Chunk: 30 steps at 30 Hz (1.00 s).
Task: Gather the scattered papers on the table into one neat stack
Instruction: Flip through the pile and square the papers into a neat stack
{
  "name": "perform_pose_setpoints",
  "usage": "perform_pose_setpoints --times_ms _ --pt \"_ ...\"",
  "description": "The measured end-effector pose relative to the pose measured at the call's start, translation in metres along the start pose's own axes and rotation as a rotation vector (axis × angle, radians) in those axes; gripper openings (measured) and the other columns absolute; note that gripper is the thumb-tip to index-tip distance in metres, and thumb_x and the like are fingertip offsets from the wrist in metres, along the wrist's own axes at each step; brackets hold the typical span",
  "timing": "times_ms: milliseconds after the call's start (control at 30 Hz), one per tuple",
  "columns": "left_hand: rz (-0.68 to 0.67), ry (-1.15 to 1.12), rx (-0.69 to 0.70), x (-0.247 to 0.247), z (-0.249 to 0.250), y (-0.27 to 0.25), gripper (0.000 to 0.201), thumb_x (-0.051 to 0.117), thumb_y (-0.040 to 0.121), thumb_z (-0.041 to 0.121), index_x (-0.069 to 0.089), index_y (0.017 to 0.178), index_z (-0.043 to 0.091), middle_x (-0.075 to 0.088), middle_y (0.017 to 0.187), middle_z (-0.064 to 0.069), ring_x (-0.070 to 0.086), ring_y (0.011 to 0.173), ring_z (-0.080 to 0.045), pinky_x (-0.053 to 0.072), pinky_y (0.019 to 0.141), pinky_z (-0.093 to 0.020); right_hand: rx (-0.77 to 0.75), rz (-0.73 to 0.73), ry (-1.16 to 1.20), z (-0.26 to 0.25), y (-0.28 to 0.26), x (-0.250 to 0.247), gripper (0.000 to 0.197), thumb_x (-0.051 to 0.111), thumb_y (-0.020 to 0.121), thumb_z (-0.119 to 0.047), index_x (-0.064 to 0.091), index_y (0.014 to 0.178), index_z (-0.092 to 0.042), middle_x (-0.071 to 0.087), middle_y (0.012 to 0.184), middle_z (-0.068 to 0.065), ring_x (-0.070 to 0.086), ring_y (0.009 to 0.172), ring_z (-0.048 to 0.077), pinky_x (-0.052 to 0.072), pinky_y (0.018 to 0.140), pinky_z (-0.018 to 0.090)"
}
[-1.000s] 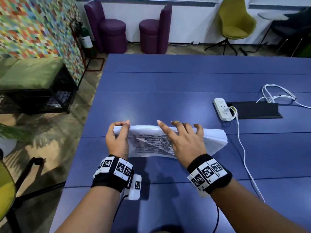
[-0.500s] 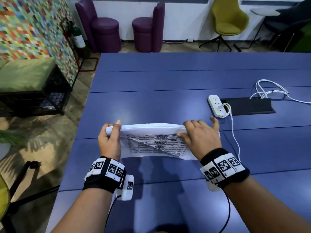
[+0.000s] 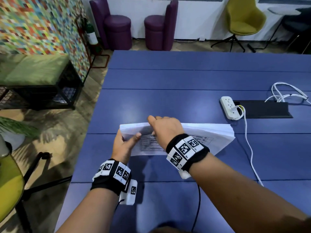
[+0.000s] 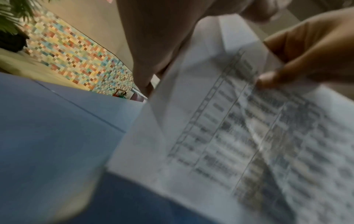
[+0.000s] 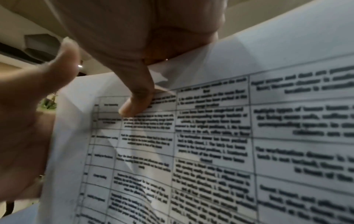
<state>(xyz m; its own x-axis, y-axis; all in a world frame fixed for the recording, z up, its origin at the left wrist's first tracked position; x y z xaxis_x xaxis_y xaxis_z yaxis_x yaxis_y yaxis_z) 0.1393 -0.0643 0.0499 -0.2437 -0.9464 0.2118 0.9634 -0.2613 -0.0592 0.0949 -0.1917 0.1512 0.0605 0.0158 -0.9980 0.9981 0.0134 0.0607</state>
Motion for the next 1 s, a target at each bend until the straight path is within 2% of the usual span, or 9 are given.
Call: perform_pose_setpoints --times_ms 67,167,333,400,467,533,633,800,1000 --pt "-0.048 0.095 -0.073 -0.005 -0.019 -0.002 0.087 0.094 0.046 0.041 0.059 0.116 0.005 0.073 0.108 -0.006 0.068 0.100 -0.019 0.054 0.085 -0.030 0.015 0.007 0.042 0.009 0.000 -0.007 0.026 0.055 0.084 -0.012 0.043 0.105 -0.021 0.061 0.099 0.000 0.061 0.090 0.028 0.031 0.061 0.031" --pt "0.023 0.092 -0.131 -0.023 -0.034 -0.010 0.064 0.096 0.046 0.016 0.063 0.100 0.006 0.076 0.090 -0.002 0.067 0.090 -0.025 0.058 0.074 -0.028 0.090 0.047 0.193 0.025 -0.002 -0.026 0.023 0.056 0.084 -0.017 0.047 0.104 -0.025 0.066 0.095 -0.002 0.062 0.092 0.027 0.041 0.065 0.031" --pt "0.096 -0.125 -0.074 -0.034 -0.014 -0.003 0.093 0.097 0.034 0.043 0.056 0.110 0.009 0.072 0.101 -0.002 0.068 0.091 -0.009 0.055 0.077 -0.022 0.327 0.290 0.877 0.083 -0.010 -0.055 0.029 0.075 0.068 -0.019 0.054 0.088 -0.023 0.067 0.075 0.000 0.061 0.076 0.019 0.054 0.070 0.038" --pt "-0.019 -0.156 -0.089 -0.008 0.008 -0.001 0.070 0.095 0.046 0.045 0.063 0.100 0.012 0.074 0.090 0.006 0.068 0.085 -0.003 0.054 0.074 -0.017 0.290 0.405 1.256 0.093 -0.018 -0.061 0.030 0.074 0.070 0.002 0.051 0.077 -0.017 0.058 0.071 0.006 0.054 0.065 0.007 0.053 0.060 0.026" --pt "-0.079 -0.136 -0.026 0.020 0.040 0.002 0.016 0.079 0.074 0.021 0.068 0.075 0.010 0.071 0.066 0.010 0.066 0.067 0.004 0.050 0.069 -0.012 0.272 0.473 1.444 0.098 -0.025 -0.060 0.035 0.063 0.074 0.020 0.049 0.079 -0.012 0.058 0.073 0.003 0.055 0.064 0.000 0.050 0.059 0.016" --pt "-0.015 -0.093 0.077 0.034 0.070 0.005 0.017 0.063 0.085 -0.006 0.066 0.082 0.011 0.072 0.069 0.013 0.066 0.069 0.003 0.051 0.073 -0.016 0.290 0.533 1.553 0.105 -0.031 -0.052 0.038 0.056 0.078 0.023 0.051 0.086 -0.014 0.066 0.077 -0.006 0.061 0.074 0.001 0.054 0.069 0.019" --pt "0.074 -0.061 0.193 0.045 0.092 0.012 0.026 0.062 0.083 -0.015 0.065 0.090 0.009 0.073 0.076 0.018 0.067 0.077 0.004 0.050 0.076 -0.014 0.373 0.638 1.580 0.112 -0.039 -0.040 0.041 0.054 0.084 0.017 0.052 0.095 -0.022 0.071 0.086 -0.016 0.065 0.089 0.004 0.053 0.088 0.028" --pt "0.072 -0.064 0.298 0.068 0.092 0.005 0.025 0.062 0.084 -0.016 0.062 0.106 -0.006 0.075 0.086 0.015 0.067 0.087 -0.001 0.051 0.079 -0.018 0.479 0.836 1.413 0.113 -0.060 -0.029 0.041 0.056 0.089 0.005 0.042 0.113 -0.025 0.066 0.091 -0.015 0.065 0.086 -0.005 0.051 0.091 0.025" --pt "0.034 -0.001 0.035 0.078 0.039 0.005 0.023 0.069 0.079 -0.012 0.066 0.092 0.008 0.074 0.077 0.012 0.070 0.077 -0.001 0.053 0.071 -0.014 0.645 0.679 1.390 0.126 -0.071 0.024 0.048 0.054 0.091 0.005 0.033 0.132 -0.009 0.061 0.106 -0.010 0.062 0.086 -0.013 0.048 0.086 0.013"
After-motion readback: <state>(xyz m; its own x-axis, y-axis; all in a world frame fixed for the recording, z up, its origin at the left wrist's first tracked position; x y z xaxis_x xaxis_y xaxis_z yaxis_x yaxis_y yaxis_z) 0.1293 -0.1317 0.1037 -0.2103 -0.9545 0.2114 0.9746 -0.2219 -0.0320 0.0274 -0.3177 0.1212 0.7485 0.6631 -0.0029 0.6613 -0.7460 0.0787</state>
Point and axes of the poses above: each hand's wrist, its own y-axis towards the middle knuckle, its own x-axis out of the palm, z = x × y, the point moved 7 cm from there along y, towards the middle knuckle
